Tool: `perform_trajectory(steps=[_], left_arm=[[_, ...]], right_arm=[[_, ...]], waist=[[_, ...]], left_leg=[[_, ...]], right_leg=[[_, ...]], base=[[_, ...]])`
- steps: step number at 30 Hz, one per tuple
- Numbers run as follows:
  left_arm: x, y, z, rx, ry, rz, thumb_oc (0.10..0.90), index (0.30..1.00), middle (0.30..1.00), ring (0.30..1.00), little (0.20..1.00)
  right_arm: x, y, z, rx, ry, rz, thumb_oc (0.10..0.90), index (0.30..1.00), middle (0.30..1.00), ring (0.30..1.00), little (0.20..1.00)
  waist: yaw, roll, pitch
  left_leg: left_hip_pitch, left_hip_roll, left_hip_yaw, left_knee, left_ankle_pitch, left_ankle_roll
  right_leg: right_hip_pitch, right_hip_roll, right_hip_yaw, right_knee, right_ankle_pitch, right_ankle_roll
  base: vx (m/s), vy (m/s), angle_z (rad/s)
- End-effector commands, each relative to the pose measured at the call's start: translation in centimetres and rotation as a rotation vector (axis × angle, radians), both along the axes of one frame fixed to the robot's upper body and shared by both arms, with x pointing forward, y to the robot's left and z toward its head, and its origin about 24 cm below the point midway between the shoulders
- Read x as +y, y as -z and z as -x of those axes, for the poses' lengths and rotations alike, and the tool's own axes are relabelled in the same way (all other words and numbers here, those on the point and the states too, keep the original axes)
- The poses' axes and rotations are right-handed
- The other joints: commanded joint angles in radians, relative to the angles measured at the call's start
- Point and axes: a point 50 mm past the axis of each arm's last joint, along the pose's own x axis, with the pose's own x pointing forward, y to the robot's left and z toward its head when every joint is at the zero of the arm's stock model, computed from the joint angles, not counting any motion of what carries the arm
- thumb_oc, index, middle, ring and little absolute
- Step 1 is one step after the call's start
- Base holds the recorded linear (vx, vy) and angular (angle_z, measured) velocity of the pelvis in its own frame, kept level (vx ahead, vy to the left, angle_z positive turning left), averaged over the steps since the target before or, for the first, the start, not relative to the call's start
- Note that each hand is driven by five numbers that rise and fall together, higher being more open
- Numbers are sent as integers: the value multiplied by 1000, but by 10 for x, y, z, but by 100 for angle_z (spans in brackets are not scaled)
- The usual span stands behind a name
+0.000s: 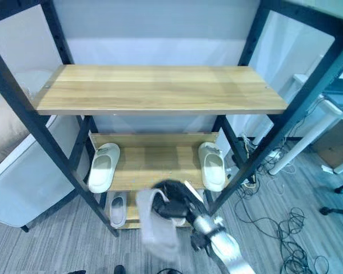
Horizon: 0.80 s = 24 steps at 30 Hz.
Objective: Arrange the slippers neatly on the shoe rack.
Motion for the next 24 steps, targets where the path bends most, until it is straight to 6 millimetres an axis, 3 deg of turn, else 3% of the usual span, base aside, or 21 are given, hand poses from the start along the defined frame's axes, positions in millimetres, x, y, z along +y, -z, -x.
perform_trajectory(steps=[1,3,11,14,15,16,18,19,20,24], left_arm=[[-43,-2,-50,-119,123,133,800,900,900,900,900],[-38,-3,-57,-113,113,123,800,900,900,900,900],[-27,0,-41,-63,83,89,800,900,900,900,900],[-21,-3,-46,-96,45,77,800,900,900,900,900],[-15,-8,-60,-156,8,62,800,900,900,900,900],[-12,-10,-65,-181,-12,59,800,900,900,900,900],[-8,-12,-70,-202,-30,47,800,900,900,900,900],[-7,-13,-70,-206,-23,40,800,900,900,900,900],[-6,-12,-66,-196,-13,36,800,900,900,900,900],[-2,-11,-63,-175,-16,14,800,900,900,900,900]], right_arm=[[12,-56,-31,-361,-28,-5,400,300,300,300,300],[12,-62,-29,-385,-55,18,400,300,300,300,300],[15,-73,-31,-449,-87,69,400,300,300,300,300],[15,-75,-33,-460,-88,56,400,300,300,300,300],[14,-76,-35,-464,-90,62,400,300,300,300,300],[14,-76,-35,-461,-93,67,400,300,300,300,300],[16,-75,-37,-461,-116,99,400,300,300,300,300],[17,-75,-38,-466,-136,119,400,300,300,300,300],[17,-73,-36,-456,-150,134,400,300,300,300,300],[17,-69,-34,-447,-153,169,400,300,300,300,300]], waist=[[-9,-12,35],[-17,-11,34],[-10,1,55],[-6,6,98],[-7,-11,141],[-4,-16,154],[6,-21,164],[12,-18,163],[16,-11,144],[17,-27,127]], left_leg=[[45,70,3,159,-182,-43],[60,74,7,145,-179,-47],[55,73,-18,128,-162,-52],[-29,70,-32,189,-149,-69],[-138,80,-14,326,-124,-90],[-169,92,8,358,-117,-90],[-206,112,6,332,-117,-93],[-205,123,-10,283,-90,-98],[-172,128,-24,154,-92,-87],[-179,107,-40,151,-79,-85]], right_leg=[[64,13,2,26,-172,2],[76,20,-4,21,-175,0],[72,23,-40,56,-196,-7],[38,14,-81,83,-215,-16],[30,-4,-110,91,-216,-25],[29,-11,-122,92,-216,-26],[31,-15,-133,86,-215,-17],[36,-11,-132,80,-215,-9],[42,-7,-124,73,-219,6],[45,-19,-114,68,-213,15]], base=[[1,-92,8],[29,-58,8],[-3,-24,4],[-150,1,37],[-151,0,55],[-84,61,93],[56,108,77],[217,237,42],[220,238,24],[185,241,0]])
